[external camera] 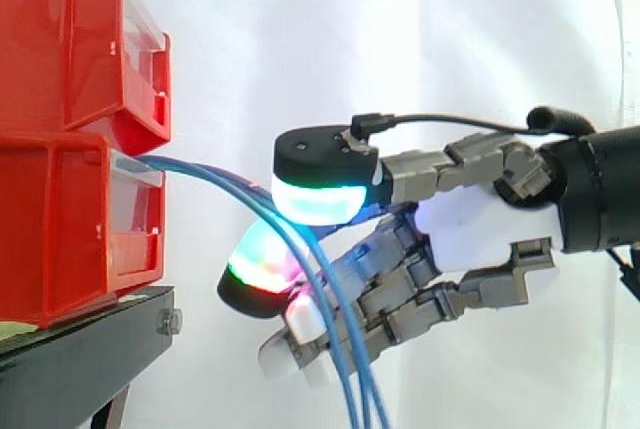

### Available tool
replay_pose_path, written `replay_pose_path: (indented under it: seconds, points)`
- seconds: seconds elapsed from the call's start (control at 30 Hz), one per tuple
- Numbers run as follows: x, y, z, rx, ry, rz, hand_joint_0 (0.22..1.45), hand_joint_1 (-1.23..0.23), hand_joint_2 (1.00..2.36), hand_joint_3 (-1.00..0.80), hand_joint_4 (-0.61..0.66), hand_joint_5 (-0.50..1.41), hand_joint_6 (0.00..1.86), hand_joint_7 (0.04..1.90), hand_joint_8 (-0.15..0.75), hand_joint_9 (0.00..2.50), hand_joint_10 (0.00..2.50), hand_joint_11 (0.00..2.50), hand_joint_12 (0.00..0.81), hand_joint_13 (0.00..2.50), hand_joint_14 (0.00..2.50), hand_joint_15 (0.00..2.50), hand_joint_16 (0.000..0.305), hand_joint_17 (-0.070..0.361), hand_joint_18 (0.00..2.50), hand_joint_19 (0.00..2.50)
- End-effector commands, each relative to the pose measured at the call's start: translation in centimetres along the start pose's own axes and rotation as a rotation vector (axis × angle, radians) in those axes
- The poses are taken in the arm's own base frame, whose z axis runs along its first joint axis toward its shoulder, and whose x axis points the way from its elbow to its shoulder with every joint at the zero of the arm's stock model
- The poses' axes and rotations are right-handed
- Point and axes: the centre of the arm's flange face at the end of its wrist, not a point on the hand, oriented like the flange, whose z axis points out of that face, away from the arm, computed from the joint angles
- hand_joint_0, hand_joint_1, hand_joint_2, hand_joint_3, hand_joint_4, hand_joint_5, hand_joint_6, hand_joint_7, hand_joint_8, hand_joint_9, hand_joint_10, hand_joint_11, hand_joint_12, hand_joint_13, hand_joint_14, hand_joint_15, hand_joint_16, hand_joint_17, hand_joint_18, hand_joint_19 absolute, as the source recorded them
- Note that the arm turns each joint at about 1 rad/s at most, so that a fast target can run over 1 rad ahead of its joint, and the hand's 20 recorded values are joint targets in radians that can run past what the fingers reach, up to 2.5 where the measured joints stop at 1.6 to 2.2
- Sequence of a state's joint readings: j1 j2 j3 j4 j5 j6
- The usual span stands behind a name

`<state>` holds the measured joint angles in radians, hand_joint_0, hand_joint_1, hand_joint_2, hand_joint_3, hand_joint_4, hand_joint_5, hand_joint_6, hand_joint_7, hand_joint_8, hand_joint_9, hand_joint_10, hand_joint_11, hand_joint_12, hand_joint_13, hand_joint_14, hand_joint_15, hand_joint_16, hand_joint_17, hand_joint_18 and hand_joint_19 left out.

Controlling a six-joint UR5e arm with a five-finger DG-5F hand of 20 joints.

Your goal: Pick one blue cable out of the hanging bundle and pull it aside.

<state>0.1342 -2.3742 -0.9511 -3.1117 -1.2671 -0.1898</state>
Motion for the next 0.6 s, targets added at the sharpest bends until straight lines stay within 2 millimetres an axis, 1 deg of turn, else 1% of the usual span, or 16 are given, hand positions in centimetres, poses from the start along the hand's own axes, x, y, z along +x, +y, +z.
replay_pose_path:
  seconds: [0.0, 0.1, 0.17, 0.23, 0.27, 0.57]
  points:
    - [-0.2, 1.3, -0.8, 0.007, 0.007, -0.033, 0.6, -0.75, 1.02, -0.12, 0.03, -0.13, 0.94, 0.95, 0.27, 0.92, 0.02, 0.52, 0.275, 0.62, 0.01, 0.36, 0.042, 0.095, 0.45, 0.38]
    - [-0.4, 1.7, -1.2, 0.011, 0.008, -0.046, 0.62, -0.78, 1.02, -0.06, -0.03, -0.13, 0.96, 0.94, 0.271, 0.92, 0.02, 0.52, 0.278, 0.64, 0.01, 0.37, 0.043, 0.097, 0.47, 0.38]
    - [-0.4, 2.3, -1.4, 0.007, 0.008, -0.047, 0.63, -0.8, 1.02, -0.05, -0.06, -0.13, 0.96, 0.98, 0.271, 0.92, 0.02, 0.52, 0.28, 0.65, 0.01, 0.37, 0.043, 0.098, 0.49, 0.38]
    - [-0.6, 2.4, -1.4, 0.005, 0.007, -0.048, 0.64, -0.8, 1.02, -0.04, -0.08, -0.13, 0.97, 0.97, 0.27, 0.92, 0.02, 0.52, 0.281, 0.65, 0.01, 0.37, 0.043, 0.098, 0.49, 0.38]
    - [-0.7, 2.7, -1.5, 0.001, 0.006, -0.042, 0.65, -0.8, 1.02, -0.05, -0.09, -0.13, 0.97, 0.95, 0.264, 0.91, 0.02, 0.54, 0.28, 0.65, 0.02, 0.38, 0.043, 0.097, 0.49, 0.38]
    - [-0.6, 2.7, -1.5, 0.0, 0.004, -0.021, 0.69, -0.85, 1.02, -0.17, -0.08, -0.15, 0.98, 0.91, 0.248, 0.89, 0.02, 0.56, 0.274, 0.64, 0.02, 0.37, 0.042, 0.094, 0.51, 0.38]
